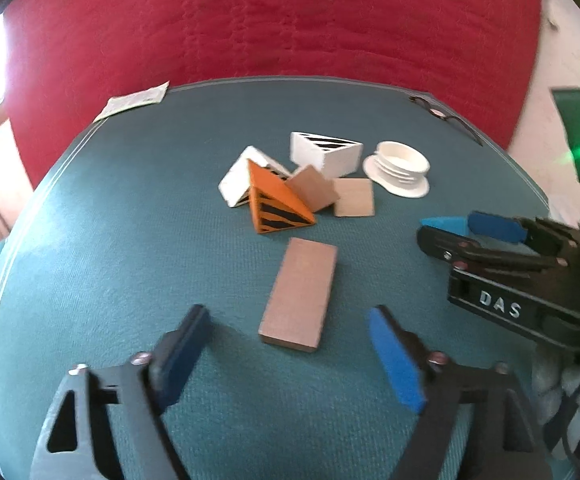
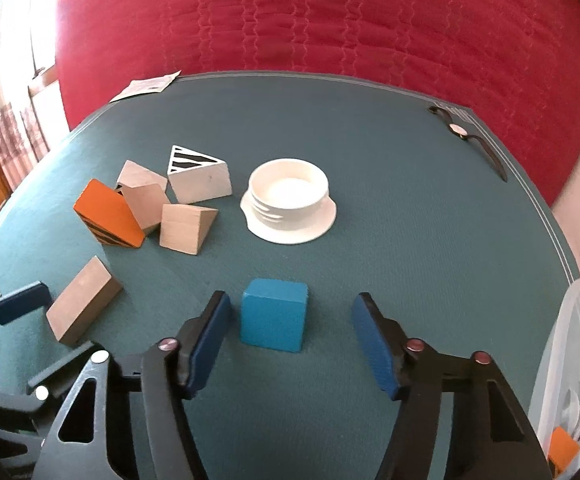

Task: Organize rigid objects
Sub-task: 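Grasp the blue block with the right gripper while the left holds the wooden block, then carry the blue block into the clear bowl and open the right gripper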

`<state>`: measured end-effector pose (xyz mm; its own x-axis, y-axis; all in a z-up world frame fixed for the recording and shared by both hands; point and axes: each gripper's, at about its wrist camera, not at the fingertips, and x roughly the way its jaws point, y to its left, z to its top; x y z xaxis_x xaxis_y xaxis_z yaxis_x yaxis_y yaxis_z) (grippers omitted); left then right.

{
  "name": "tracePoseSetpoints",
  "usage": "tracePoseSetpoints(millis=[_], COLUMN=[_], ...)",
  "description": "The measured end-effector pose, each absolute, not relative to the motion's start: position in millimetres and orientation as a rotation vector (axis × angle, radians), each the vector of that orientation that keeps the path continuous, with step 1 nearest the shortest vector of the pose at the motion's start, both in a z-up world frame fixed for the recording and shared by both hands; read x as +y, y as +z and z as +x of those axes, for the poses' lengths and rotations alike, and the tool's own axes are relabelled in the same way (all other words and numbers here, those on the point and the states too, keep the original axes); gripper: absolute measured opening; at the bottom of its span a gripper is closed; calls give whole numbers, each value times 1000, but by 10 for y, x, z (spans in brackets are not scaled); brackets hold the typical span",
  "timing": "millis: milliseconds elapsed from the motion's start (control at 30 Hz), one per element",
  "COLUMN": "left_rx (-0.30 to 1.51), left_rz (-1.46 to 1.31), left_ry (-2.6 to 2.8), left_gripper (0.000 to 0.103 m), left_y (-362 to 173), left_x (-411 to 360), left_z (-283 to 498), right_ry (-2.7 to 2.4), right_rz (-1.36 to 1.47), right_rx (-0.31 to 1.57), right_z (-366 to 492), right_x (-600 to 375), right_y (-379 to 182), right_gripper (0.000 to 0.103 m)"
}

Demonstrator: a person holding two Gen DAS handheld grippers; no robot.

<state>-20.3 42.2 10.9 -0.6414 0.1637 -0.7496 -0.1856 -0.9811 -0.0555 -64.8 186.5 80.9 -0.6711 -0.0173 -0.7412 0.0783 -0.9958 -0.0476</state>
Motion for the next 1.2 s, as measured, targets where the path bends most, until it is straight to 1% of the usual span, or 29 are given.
tracePoseSetpoints(millis=[67,133,200,267,333,400,433,500,533,600,633,667,700,967,1200], left_rx=[13,24,24,28,45,58,67,78,83,84,78,76,70,-11,-19], left_rz=[-1221,-1222,-1222,-1223,-1223,-1220,-1218,-1215,-1213,-1209,-1204,-1201,-1198,-1170,-1147], left_ry=[2685,2688,2688,2690,2697,2704,2708,2712,2715,2717,2712,2711,2711,2689,2699], left_gripper=[88,88,88,88,83,75,73,61,59,47,44,38,35,32,31], left_y=[111,105,103,100,102,105,107,108,110,115,119,121,124,156,187], left_x=[393,405,408,418,430,444,453,458,462,456,452,448,440,368,376], left_z=[-215,-208,-206,-200,-196,-189,-185,-181,-181,-182,-179,-179,-178,-171,-135], right_ry=[-2819,-2818,-2817,-2813,-2811,-2810,-2809,-2806,-2804,-2802,-2801,-2801,-2800,-2798,-2775], right_rz=[1245,1238,1231,1225,1223,1221,1219,1217,1216,1215,1214,1214,1214,1208,1188], right_rx=[122,124,123,117,106,85,75,56,51,46,42,40,39,14,-36], right_z=[-645,-629,-609,-590,-570,-556,-541,-527,-519,-503,-494,-495,-497,-483,-374], right_x=[1849,1842,1835,1828,1836,1852,1857,1875,1879,1882,1883,1884,1886,1914,1975], right_y=[809,811,815,817,814,817,822,829,828,827,827,828,830,831,842], right_gripper=[57,51,41,37,34,32,32,32,32,32,32,32,32,32,31])
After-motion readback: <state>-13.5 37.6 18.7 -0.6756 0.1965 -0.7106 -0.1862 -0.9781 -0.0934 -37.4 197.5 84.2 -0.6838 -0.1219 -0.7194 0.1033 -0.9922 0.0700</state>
